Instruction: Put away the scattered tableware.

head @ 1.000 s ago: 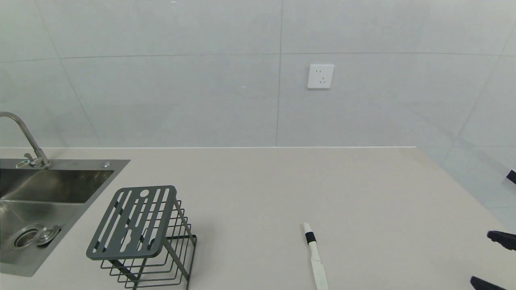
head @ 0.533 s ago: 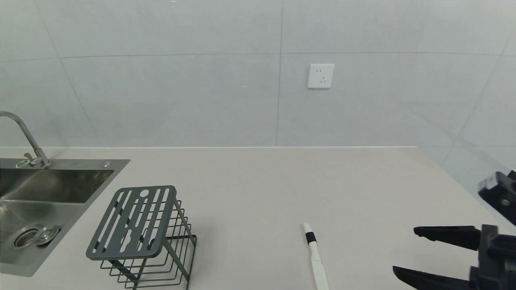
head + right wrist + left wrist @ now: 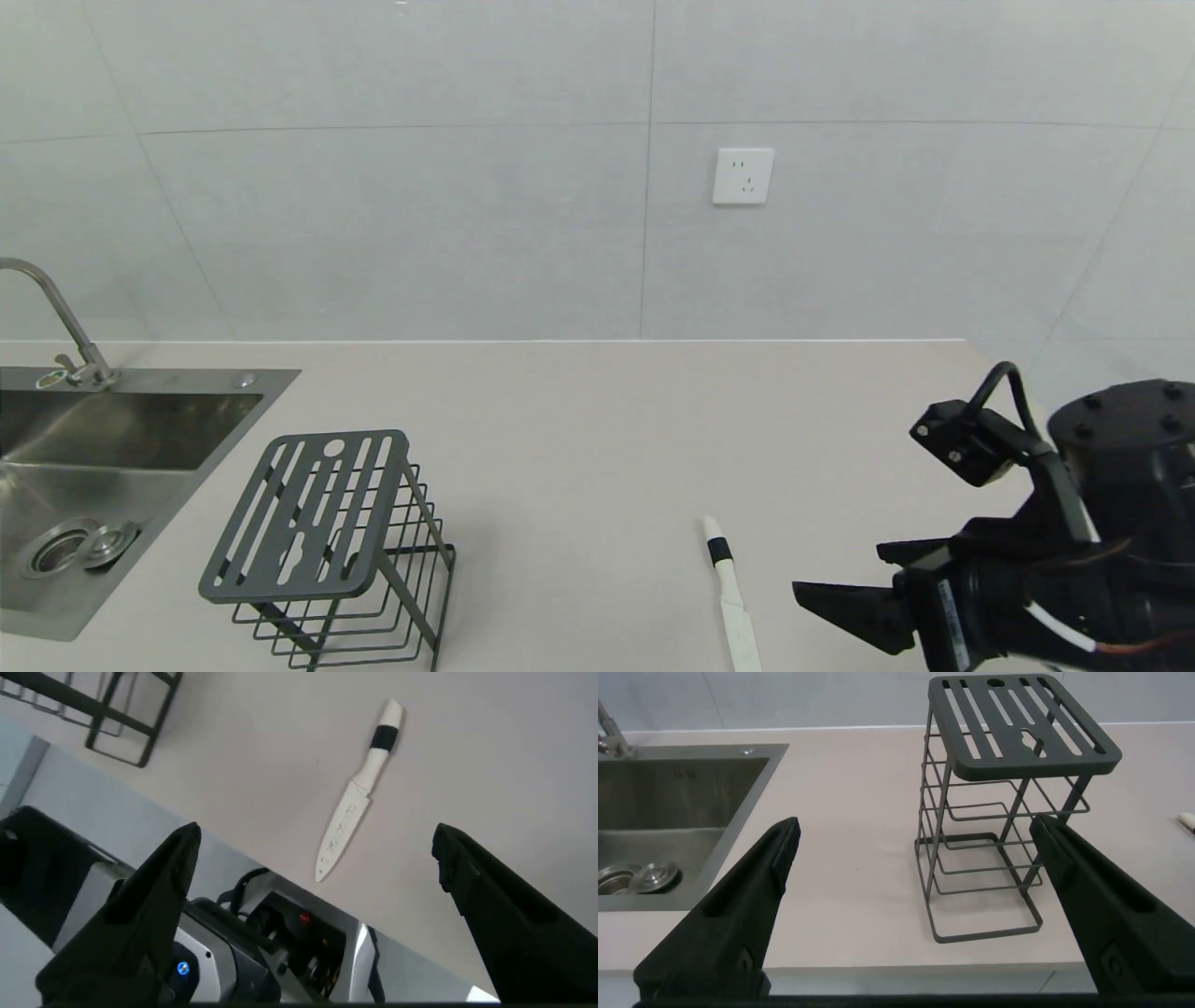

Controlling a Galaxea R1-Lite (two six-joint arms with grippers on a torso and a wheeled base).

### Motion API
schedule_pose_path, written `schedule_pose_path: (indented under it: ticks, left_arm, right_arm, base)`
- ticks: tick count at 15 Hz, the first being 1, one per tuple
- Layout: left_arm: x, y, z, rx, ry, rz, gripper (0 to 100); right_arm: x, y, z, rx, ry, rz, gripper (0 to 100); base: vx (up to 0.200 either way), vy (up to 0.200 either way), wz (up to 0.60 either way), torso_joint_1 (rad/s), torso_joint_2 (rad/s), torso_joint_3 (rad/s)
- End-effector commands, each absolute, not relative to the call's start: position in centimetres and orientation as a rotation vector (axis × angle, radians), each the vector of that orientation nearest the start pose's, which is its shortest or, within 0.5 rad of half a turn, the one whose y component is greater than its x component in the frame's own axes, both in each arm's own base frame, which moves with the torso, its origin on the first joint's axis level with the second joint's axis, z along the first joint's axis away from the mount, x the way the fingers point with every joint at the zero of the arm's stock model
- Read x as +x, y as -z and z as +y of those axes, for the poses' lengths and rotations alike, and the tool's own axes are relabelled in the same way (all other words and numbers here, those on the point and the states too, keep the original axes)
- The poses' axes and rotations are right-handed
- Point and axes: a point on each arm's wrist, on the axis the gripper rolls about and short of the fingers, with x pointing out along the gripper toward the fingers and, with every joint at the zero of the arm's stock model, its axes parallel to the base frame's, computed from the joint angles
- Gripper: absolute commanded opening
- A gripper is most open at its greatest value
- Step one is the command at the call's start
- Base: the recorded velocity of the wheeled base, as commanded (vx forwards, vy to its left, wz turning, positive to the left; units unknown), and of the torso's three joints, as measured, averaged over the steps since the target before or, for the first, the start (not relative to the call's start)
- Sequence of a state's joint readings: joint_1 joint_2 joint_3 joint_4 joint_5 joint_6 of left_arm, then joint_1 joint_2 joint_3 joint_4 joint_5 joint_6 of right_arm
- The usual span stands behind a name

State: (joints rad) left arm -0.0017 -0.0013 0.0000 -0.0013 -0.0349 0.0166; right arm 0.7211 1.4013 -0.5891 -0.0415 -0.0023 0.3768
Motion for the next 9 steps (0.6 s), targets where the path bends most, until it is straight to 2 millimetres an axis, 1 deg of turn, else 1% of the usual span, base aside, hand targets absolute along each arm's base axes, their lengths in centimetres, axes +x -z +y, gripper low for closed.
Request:
schedule_pose_path:
  ticks: [1, 3, 5, 6, 7, 8, 9]
  left_arm:
    - [-2.3, -7.6, -0.1, 0.02, 0.037, -0.002, 100]
    - [-2.3, -7.6, -0.1, 0.02, 0.037, -0.002, 100]
    - [-2.3, -7.6, -0.1, 0.02, 0.038, -0.002, 100]
    - [-2.3, -7.6, -0.1, 0.02, 0.038, -0.002, 100]
    - [-2.3, -7.6, -0.1, 0.02, 0.038, -0.002, 100]
    - [-2.3, -7.6, -0.1, 0.02, 0.037, -0.002, 100]
    - [-2.3, -7.6, -0.1, 0.018, 0.038, -0.002, 100]
  right_arm:
    - [16.3, -13.2, 14.9, 0.011, -0.49, 0.916, 100]
    - [16.8, -12.2, 15.7, -0.024, -0.471, 0.947, 100]
    - [18.1, -11.2, 16.9, -0.042, -0.445, 0.973, 100]
    - [18.7, -10.3, 17.5, -0.042, -0.422, 1.003, 100]
    - [18.7, -10.3, 17.5, -0.042, -0.422, 1.003, 100]
    - [19.0, -9.4, 17.9, -0.059, -0.407, 1.033, 100]
    - [19.0, -9.2, 18.1, -0.056, -0.403, 1.04, 100]
  base:
    - [0.0, 0.0, 0.0, 0.0, 0.0, 0.0]
    - [0.0, 0.0, 0.0, 0.0, 0.0, 0.0]
    - [0.0, 0.0, 0.0, 0.0, 0.0, 0.0]
    - [0.0, 0.0, 0.0, 0.0, 0.0, 0.0]
    - [0.0, 0.0, 0.0, 0.0, 0.0, 0.0]
    - [0.0, 0.0, 0.0, 0.0, 0.0, 0.0]
    - [0.0, 0.0, 0.0, 0.0, 0.0, 0.0]
